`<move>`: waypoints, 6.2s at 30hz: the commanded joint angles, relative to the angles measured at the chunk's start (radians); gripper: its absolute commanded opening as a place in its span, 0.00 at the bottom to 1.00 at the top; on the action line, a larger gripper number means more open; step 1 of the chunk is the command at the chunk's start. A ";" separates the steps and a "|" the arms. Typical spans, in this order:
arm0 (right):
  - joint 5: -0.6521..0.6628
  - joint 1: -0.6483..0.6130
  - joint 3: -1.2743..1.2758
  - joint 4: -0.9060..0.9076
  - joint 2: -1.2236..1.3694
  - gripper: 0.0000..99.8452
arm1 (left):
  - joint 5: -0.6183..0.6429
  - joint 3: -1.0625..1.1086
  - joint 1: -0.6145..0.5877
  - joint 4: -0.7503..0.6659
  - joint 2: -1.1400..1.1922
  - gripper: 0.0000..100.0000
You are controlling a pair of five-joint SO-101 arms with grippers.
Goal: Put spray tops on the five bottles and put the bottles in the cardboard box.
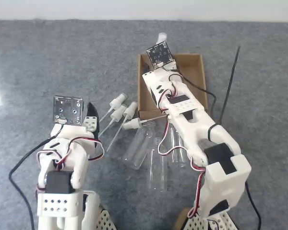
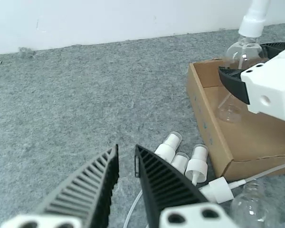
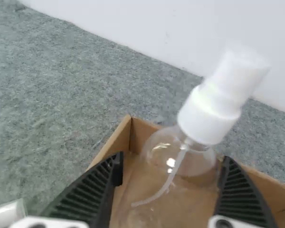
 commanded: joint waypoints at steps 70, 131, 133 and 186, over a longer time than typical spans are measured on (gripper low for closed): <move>0.005 0.021 -0.038 0.375 -0.269 0.01 | 0.003 -0.039 0.003 -0.034 0.014 0.09; 0.005 0.094 -0.017 0.518 -0.466 0.01 | 0.120 -0.966 0.381 0.008 1.634 0.01; 0.011 0.099 -0.009 0.519 -0.466 0.01 | 0.120 -0.966 0.399 0.021 1.634 0.01; 0.127 0.117 -0.282 0.714 -0.027 0.21 | 0.018 -1.360 -0.183 0.497 1.370 0.24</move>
